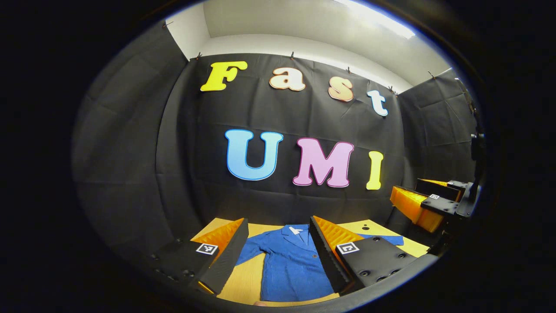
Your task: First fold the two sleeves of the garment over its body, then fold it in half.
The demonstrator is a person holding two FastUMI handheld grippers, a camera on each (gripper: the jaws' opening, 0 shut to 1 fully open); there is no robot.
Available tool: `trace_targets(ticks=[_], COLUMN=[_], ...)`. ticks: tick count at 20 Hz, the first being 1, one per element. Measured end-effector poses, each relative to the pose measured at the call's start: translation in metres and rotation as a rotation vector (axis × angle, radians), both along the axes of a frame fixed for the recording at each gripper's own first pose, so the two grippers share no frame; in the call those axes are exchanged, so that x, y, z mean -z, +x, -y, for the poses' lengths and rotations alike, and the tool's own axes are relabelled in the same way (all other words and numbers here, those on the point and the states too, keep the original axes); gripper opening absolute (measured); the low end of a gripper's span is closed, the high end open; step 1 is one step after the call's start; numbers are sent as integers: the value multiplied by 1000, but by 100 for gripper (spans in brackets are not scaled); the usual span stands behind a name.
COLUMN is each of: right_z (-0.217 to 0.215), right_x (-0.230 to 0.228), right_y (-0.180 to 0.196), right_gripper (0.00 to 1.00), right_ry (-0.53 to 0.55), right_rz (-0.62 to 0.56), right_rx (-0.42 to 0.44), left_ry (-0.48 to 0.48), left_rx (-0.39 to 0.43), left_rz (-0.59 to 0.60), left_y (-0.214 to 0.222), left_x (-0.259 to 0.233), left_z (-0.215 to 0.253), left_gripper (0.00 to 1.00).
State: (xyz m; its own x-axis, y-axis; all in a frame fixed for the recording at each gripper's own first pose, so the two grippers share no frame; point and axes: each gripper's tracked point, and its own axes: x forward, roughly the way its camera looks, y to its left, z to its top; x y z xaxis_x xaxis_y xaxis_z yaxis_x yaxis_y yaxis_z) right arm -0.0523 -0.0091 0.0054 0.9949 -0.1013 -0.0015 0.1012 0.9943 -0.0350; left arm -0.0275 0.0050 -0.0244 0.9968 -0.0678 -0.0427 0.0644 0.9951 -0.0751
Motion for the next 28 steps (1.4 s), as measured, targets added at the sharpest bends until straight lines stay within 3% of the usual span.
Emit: trace_targets(ticks=[12,28], right_z=[29,74], right_x=[31,56], right_y=[46,99], right_gripper=[96,96], right_ry=[71,93], right_rz=[-77,-90], right_rx=[0,11], left_ry=[43,38], left_rx=[0,-32], left_rz=[-12,-40], left_y=[45,100], left_x=[1,9], left_z=[21,41], left_gripper=[81,81])
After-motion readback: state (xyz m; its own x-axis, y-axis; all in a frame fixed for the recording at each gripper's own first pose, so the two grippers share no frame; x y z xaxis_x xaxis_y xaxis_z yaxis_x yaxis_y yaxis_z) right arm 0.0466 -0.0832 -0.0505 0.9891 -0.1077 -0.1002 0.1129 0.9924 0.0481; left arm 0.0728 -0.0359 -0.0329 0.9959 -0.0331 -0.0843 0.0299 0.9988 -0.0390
